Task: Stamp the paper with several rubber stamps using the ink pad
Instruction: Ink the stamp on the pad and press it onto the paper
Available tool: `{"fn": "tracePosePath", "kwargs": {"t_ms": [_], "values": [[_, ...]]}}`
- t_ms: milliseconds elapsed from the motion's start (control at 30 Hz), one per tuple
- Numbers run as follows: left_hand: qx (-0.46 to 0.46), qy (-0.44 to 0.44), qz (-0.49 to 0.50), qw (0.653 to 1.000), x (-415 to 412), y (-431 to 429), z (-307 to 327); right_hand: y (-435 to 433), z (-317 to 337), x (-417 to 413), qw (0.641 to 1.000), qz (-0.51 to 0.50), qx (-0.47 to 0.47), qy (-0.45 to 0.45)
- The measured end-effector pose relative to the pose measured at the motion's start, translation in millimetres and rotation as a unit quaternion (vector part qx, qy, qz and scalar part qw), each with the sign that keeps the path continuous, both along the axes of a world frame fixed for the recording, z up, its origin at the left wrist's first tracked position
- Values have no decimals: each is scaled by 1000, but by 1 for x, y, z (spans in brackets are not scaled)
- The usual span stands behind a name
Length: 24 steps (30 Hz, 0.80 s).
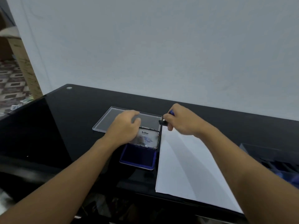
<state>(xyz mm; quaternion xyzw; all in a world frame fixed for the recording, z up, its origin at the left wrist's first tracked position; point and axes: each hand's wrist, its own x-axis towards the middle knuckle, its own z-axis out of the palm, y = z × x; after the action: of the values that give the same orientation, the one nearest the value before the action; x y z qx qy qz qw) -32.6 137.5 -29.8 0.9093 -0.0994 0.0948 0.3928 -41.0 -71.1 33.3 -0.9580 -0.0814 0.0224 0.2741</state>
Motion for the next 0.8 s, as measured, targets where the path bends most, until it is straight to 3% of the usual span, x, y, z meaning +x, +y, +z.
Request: {"fn": "tracePosePath", "kwargs": {"t_ms": [267,800], "values": [[69,60,-61,994,46,-49,17,-38,-1,31,998,-61,-1,-21],[164,103,-94,977,92,-74,-4,-37,-33,87,989,-12,-139,49]]}}
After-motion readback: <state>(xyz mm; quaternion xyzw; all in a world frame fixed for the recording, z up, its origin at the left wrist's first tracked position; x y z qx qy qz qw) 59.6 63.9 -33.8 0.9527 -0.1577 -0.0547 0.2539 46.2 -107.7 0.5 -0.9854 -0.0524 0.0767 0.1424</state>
